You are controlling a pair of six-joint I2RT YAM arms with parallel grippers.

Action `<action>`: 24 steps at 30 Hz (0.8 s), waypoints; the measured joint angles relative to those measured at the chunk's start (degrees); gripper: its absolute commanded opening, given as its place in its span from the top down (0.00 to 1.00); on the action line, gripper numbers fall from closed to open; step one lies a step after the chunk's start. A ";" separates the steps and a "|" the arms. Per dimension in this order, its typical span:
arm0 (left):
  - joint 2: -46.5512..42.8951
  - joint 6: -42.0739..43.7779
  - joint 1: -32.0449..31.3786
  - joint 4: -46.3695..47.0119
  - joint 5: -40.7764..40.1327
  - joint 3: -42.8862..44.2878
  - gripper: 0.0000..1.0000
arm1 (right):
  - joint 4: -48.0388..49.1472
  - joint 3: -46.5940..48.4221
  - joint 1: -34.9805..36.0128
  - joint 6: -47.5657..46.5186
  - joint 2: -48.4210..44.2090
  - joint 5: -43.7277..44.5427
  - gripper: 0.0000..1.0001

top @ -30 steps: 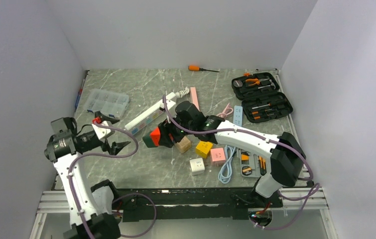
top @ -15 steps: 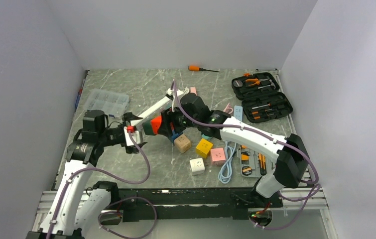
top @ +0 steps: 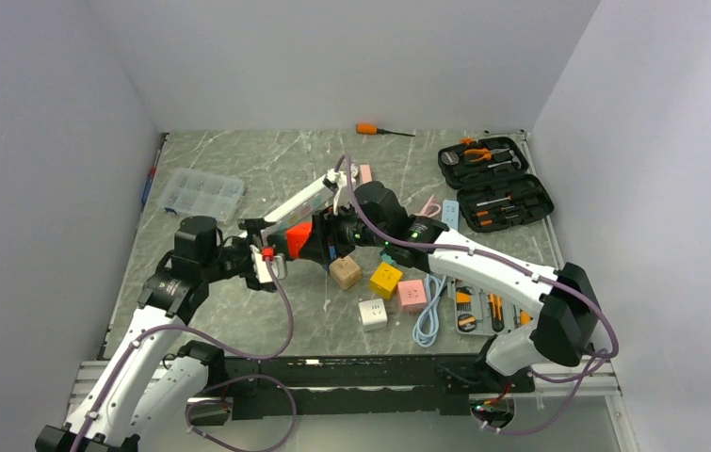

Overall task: Pull the plug off the socket
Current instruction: Remove the plug from the socket.

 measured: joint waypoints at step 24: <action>2.01 -3.72 -5.60 0.26 -4.76 -0.11 0.62 | 6.01 -3.56 0.55 4.07 -0.52 -4.13 1.00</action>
